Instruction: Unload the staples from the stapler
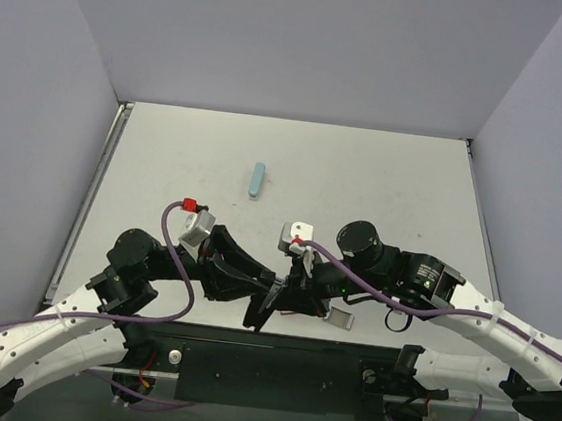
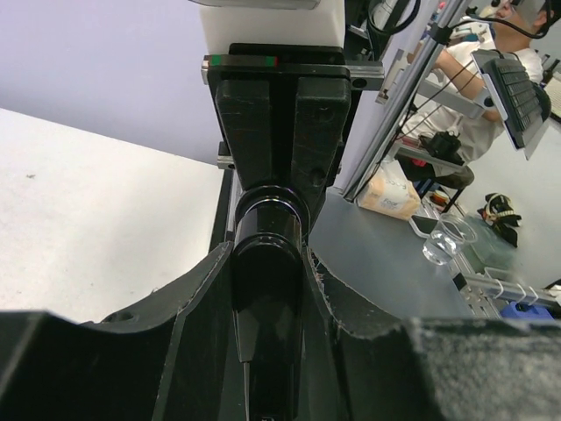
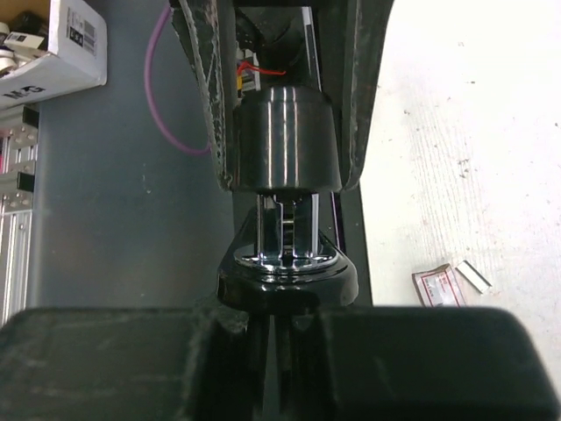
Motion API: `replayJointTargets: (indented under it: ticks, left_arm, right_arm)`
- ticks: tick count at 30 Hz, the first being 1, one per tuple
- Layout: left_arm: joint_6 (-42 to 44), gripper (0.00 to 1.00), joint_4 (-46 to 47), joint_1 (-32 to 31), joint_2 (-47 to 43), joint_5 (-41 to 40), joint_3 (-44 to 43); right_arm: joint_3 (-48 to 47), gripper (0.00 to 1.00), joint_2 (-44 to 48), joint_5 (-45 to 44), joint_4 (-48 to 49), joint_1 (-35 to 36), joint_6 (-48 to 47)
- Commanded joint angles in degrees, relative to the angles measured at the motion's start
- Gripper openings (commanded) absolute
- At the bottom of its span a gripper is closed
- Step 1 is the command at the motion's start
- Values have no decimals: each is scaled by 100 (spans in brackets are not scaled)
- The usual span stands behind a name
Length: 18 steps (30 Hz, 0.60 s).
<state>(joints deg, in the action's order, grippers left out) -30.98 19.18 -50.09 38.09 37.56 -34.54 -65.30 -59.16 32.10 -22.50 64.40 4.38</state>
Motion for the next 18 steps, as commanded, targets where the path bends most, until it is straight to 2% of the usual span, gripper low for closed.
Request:
replayJointTargets:
  ticks: [1,10,13,18]
  left_arm:
    - [4,0,429,-221,287,585,-219]
    - [223,0,350,-633,691,630,-500]
    - [434,0,-18,-669,578,358,-597]
    - [698,0,-598,-669,253,-178,-738]
  right_arm:
    - [-632,0,-438,288,607,99,-315]
    - [-1248,0,-1054,508,413,196,-561]
    - [-1126,0,-888,377,413,204,-552]
    - [-503,0,-107,-168,492,134,-439]
